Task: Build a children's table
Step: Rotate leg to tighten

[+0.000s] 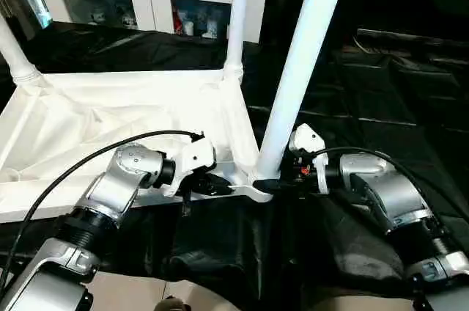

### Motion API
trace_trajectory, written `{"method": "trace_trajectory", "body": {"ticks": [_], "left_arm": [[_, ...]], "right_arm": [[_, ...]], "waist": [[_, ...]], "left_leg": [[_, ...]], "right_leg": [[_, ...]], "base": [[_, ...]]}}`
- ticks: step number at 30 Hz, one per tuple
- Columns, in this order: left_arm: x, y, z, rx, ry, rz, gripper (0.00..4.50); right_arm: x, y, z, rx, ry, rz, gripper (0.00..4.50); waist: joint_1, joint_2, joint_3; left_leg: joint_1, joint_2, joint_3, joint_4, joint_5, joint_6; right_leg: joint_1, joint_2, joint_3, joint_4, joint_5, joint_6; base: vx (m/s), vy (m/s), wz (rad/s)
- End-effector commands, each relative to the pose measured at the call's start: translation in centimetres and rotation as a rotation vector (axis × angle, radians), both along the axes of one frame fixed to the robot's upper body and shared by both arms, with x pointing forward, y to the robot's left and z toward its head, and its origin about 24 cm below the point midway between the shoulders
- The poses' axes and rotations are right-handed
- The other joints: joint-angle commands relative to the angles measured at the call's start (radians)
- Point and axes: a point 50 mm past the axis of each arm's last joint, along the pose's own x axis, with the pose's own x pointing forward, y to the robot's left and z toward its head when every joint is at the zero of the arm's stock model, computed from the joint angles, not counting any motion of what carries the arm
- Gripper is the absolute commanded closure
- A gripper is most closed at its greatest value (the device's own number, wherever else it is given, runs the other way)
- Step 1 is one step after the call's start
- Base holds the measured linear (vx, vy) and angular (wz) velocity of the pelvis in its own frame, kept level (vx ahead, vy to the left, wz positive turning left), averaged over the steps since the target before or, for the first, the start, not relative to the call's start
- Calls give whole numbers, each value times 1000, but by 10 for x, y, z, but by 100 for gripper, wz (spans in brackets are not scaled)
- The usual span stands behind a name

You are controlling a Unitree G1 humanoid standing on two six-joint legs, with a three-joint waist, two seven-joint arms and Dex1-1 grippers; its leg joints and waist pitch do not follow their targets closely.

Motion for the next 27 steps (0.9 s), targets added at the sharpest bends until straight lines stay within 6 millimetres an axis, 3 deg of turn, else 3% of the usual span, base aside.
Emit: {"method": "trace_trajectory", "body": {"ticks": [1,2,6,7,8,9,16,17,19,21,23,27], "left_arm": [[6,-16,16,-66,-92,-9,450],[6,-16,16,-66,-92,-9,450],[28,-25,17,-89,-126,218,450],[38,-36,19,-105,-137,304,450],[38,-36,19,-105,-137,304,450],[41,-39,19,-109,-138,329,450],[47,-66,19,-125,-149,378,450],[47,-67,19,-126,-147,376,450],[45,-66,17,-126,-143,365,450],[43,-63,16,-122,-145,351,450],[42,-61,15,-117,-150,336,450],[38,-58,13,-109,-151,274,450]], "right_arm": [[0,5,-8,34,22,-77,173],[0,5,-8,34,22,-77,173],[19,16,-25,52,50,-398,174],[26,29,-31,89,89,-513,174],[26,29,-31,89,89,-513,174],[28,35,-32,99,105,-545,174],[33,81,-32,123,29,-590,174],[33,83,-32,136,31,-587,140],[33,84,-30,187,71,-590,105],[33,82,-27,203,67,-567,105],[33,80,-26,189,50,-550,69],[31,71,-25,133,-15,-447,45]], "waist": [[-4,14,-73],[-5,14,-73],[-19,11,-67],[-23,12,-66],[-24,17,-67],[-29,13,-68],[-40,10,-71],[-39,12,-73],[-39,11,-72],[-39,11,-72],[-39,12,-71],[-39,13,-72]], "left_leg": [[15,44,-7,-68,-245,6],[15,43,-8,-68,-253,2],[18,38,-13,-67,-317,-38],[21,35,-14,-65,-344,-45],[22,35,-17,-65,-353,-50],[20,35,-20,-66,-362,-50],[12,35,-15,-65,-311,-27],[13,36,-14,-65,-307,-22],[13,35,-12,-65,-299,-9],[12,36,-12,-66,-289,-1],[13,36,-12,-68,-295,-2],[12,37,-11,-67,-289,1]], "right_leg": [[58,-63,59,-57,-246,-190],[57,-63,59,-58,-258,-187],[47,-64,58,-70,-393,-153],[44,-65,56,-74,-443,-140],[44,-68,55,-76,-459,-135],[48,-68,53,-80,-473,-122],[48,-66,57,-73,-379,-142],[48,-67,59,-70,-360,-150],[50,-63,60,-68,-336,-160],[52,-63,61,-65,-315,-168],[52,-63,60,-66,-324,-168],[53,-63,61,-64,-313,-171]], "base": [[0,0,0],[0,0,0],[0,0,0],[0,0,0],[0,0,0],[0,0,0],[0,0,0],[0,0,0],[0,0,0],[0,0,0],[0,0,0],[0,0,0]]}}
